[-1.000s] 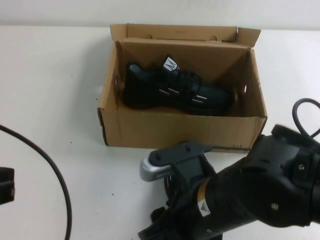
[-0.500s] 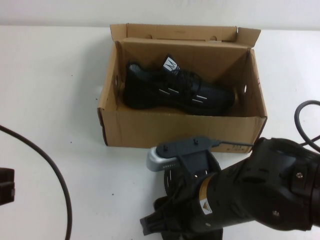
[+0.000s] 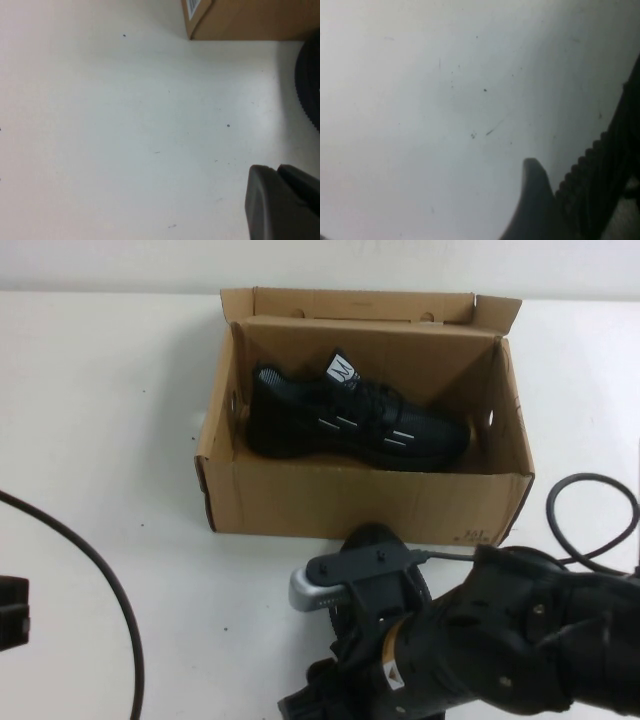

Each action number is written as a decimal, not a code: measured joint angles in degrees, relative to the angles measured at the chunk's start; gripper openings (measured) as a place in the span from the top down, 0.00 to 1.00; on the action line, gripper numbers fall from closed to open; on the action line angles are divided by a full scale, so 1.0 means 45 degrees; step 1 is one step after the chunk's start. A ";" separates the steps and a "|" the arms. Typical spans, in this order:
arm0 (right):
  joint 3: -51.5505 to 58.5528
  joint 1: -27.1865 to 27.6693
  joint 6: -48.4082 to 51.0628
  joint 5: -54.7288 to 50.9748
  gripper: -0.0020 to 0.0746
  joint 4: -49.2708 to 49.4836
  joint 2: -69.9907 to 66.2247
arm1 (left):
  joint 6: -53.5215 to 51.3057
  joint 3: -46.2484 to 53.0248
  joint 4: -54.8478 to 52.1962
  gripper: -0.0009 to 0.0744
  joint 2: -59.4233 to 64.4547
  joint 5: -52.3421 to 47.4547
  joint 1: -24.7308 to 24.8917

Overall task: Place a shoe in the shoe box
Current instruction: Pick up the shoe from the table, then hand over the shoe

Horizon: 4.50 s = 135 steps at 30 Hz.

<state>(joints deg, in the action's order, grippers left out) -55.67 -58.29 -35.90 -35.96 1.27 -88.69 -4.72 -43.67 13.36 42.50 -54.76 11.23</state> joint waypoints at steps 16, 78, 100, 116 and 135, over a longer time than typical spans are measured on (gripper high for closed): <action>0.0000 0.0000 0.0000 0.0203 0.97 -0.1084 -0.1037 | 0.0000 0.0000 0.0000 0.99 0.0000 -0.0012 0.0000; -0.2984 -0.0062 0.9448 -0.5048 0.99 -0.4685 0.6158 | -0.7032 0.0000 1.8096 0.22 0.7233 -0.0172 0.0000; -0.2984 -0.0062 1.0712 -0.3730 0.99 -0.2786 0.5153 | -0.7336 -0.0384 1.8372 0.30 0.7866 -0.0119 0.0000; -0.2984 -0.0072 1.0437 -0.3171 0.80 -0.2605 0.5098 | -0.8384 -0.0388 1.8112 0.77 0.7926 -0.0134 -0.0100; -0.4835 -0.0072 0.2910 -0.3614 0.20 -0.3194 0.6457 | -0.9846 -0.0410 1.7948 0.78 0.7926 0.0146 -0.0055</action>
<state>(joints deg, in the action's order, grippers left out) -77.43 -58.61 -22.80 -52.23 -13.10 -59.64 -49.03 -45.52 94.13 78.17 -54.11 10.98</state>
